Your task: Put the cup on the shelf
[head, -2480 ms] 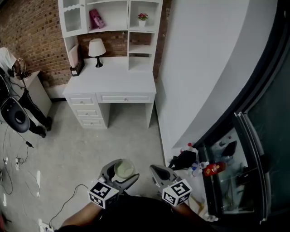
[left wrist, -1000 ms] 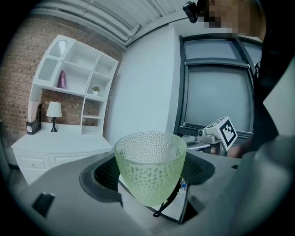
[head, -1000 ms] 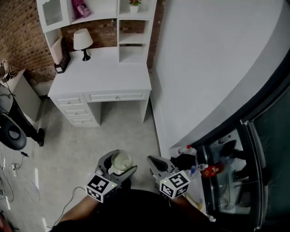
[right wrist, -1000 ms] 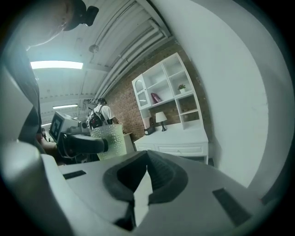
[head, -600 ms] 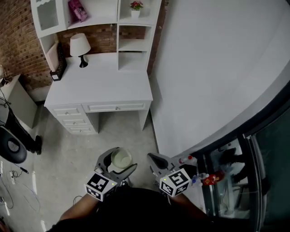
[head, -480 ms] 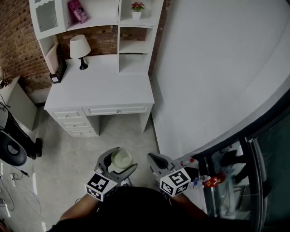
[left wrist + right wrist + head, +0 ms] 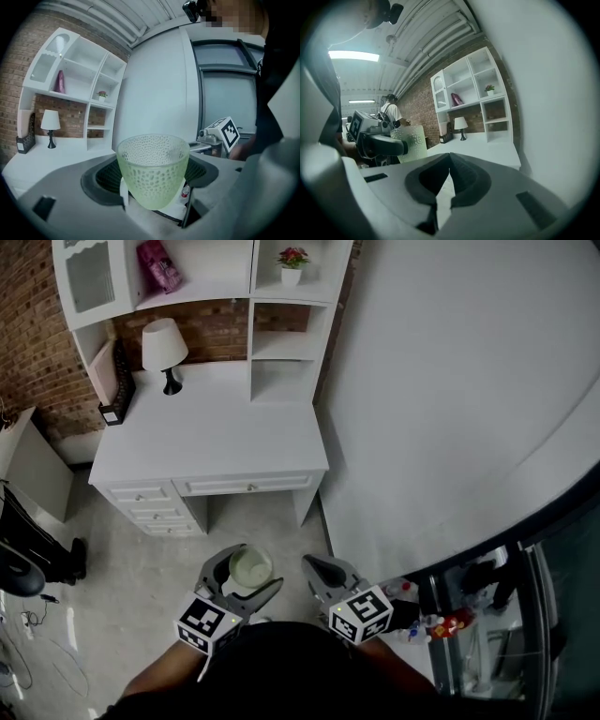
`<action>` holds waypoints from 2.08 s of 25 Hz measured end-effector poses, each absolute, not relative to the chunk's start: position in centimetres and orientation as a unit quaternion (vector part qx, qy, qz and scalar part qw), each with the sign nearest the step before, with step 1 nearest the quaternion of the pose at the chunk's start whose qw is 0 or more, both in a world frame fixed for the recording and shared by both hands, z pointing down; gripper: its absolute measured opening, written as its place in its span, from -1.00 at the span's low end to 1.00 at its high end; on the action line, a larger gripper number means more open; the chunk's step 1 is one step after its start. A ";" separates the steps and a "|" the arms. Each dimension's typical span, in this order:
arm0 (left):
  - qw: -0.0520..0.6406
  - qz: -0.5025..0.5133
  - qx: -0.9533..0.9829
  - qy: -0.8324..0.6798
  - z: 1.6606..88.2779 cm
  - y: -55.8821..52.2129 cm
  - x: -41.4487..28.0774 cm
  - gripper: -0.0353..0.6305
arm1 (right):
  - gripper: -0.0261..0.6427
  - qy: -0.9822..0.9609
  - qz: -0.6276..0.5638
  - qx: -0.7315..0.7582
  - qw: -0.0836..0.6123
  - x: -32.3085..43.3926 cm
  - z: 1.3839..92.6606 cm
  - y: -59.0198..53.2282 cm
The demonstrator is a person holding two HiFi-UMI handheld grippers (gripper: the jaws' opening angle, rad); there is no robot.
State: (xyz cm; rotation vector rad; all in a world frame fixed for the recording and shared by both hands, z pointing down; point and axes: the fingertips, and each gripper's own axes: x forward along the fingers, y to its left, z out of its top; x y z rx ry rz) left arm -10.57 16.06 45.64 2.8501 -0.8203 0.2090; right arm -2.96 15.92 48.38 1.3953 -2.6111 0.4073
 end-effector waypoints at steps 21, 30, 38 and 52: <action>0.115 0.087 0.948 -0.283 48.5 7.1 -9.2 0.26 | -0.91 -0.870 0.166 0.458 0.075 -1.5 50.9 6.5; 0.101 0.086 0.939 -0.316 47.7 -2.6 -6.3 0.26 | -0.91 -0.890 0.158 0.423 0.065 0.8 50.1 -4.3; 0.096 0.081 0.928 -0.351 46.3 -12.1 -2.8 0.26 | -0.91 -0.902 0.151 0.398 0.065 4.0 49.5 -15.5; 0.087 0.088 0.924 -0.362 46.7 -22.6 1.9 0.26 | -0.91 -0.897 0.159 0.411 0.032 10.9 49.0 -26.9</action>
